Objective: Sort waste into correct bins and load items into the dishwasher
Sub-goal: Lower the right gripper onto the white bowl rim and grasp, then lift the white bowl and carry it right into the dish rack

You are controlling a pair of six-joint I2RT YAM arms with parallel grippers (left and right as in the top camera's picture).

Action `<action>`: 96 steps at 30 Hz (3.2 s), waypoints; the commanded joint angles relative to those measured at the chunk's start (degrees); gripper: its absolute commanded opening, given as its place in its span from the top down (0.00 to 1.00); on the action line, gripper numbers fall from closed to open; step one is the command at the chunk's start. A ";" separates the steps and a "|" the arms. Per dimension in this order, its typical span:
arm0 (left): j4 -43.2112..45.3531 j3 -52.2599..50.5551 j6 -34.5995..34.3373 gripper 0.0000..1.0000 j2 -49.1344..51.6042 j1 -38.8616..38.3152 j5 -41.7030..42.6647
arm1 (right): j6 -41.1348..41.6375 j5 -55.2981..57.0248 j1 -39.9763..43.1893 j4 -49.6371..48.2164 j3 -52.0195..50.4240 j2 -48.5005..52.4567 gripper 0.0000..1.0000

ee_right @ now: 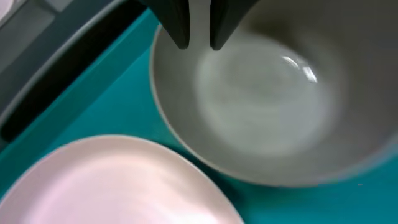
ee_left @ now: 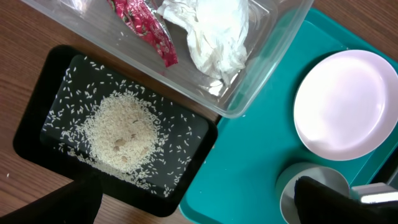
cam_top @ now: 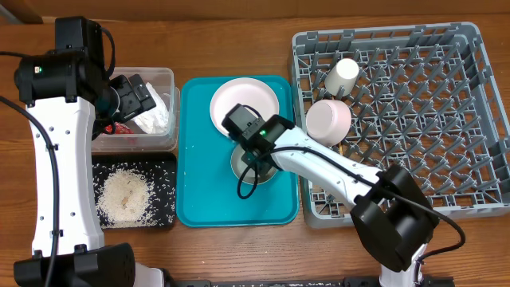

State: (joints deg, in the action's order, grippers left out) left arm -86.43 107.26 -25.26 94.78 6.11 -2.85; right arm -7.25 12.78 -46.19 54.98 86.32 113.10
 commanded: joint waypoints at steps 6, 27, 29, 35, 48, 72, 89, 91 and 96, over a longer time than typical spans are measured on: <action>-0.09 0.09 0.85 0.00 0.22 -0.13 -0.55 | 0.87 -19.61 -1.49 3.04 3.19 -3.78 0.86; -0.09 0.09 0.85 0.00 0.22 -0.17 -0.55 | -1.53 -14.14 -5.33 -4.87 -4.39 -1.68 0.82; -0.11 0.09 0.85 0.00 0.22 -0.17 -0.55 | -1.53 -14.14 -5.33 -5.46 -5.09 -1.68 0.82; -0.09 0.09 0.85 0.00 0.22 -0.13 -0.55 | -1.53 -14.12 -5.33 -6.71 -5.53 -1.64 0.82; -0.09 0.09 0.85 0.00 0.22 -0.13 -0.52 | -1.55 -14.08 -5.44 -6.29 -8.15 -1.64 0.80; -0.09 0.09 0.85 0.00 0.22 -0.13 -0.55 | -1.77 -14.40 -5.44 -6.71 -7.93 -1.66 0.96; -0.11 0.09 0.85 0.00 0.24 -0.13 -0.55 | 4.04 -41.00 -0.11 4.44 1.95 -22.99 0.96; -0.09 0.09 0.85 0.00 0.24 -0.13 -0.55 | 5.70 -44.13 3.45 6.34 1.92 -26.29 0.96; -0.11 0.09 0.85 0.00 0.24 -0.13 -0.55 | 6.01 -51.74 15.54 11.52 1.79 -32.13 0.96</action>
State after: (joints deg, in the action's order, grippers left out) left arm -86.43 107.26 -25.26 94.78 6.11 -2.85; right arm -2.52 -31.31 -36.58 64.99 87.09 83.48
